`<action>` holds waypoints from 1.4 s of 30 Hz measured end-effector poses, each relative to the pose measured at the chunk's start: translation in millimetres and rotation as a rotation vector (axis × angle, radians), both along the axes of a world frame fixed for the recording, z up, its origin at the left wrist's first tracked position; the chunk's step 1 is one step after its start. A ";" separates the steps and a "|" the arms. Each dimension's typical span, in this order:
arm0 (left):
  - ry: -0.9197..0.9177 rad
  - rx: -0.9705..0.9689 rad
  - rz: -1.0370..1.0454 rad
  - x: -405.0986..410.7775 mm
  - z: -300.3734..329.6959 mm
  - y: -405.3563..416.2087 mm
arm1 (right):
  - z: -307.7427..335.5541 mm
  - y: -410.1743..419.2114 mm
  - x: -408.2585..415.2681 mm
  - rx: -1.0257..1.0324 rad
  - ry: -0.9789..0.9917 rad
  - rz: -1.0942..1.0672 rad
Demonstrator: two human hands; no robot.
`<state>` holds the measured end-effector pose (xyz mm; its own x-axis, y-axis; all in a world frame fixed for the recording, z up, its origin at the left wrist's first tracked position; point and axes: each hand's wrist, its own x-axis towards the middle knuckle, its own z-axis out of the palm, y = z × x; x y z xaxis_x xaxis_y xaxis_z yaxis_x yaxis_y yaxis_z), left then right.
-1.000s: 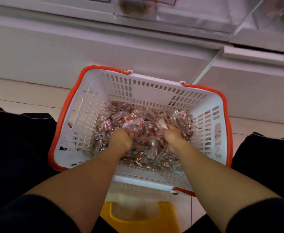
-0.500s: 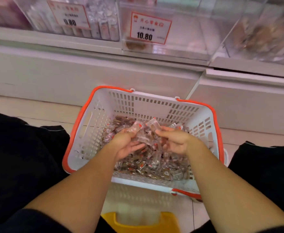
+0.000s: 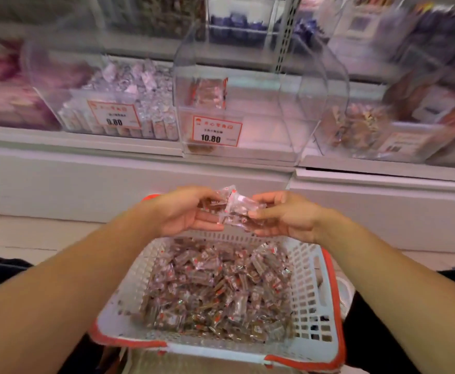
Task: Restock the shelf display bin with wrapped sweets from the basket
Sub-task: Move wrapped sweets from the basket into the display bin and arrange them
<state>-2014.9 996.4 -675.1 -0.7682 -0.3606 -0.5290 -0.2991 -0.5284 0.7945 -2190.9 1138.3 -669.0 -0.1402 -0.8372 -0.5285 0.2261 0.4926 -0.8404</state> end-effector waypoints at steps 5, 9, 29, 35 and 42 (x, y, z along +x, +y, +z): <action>0.090 -0.017 -0.282 11.3 85.0 -8.9 | 79.0 0.8 0.0 -0.188 0.090 0.059; 0.209 -0.121 -0.227 13.1 108.7 -0.9 | 108.9 6.4 6.3 -0.286 0.136 0.066; 0.379 -0.142 0.197 -14.3 96.7 22.1 | 125.0 -1.4 17.4 -0.539 0.613 -0.193; 0.390 -0.116 0.282 -17.4 96.5 32.5 | 103.6 -5.6 40.7 -0.649 0.402 -0.418; 0.491 0.069 0.291 -17.3 106.9 35.6 | 99.5 -9.4 48.4 -0.614 0.494 -0.414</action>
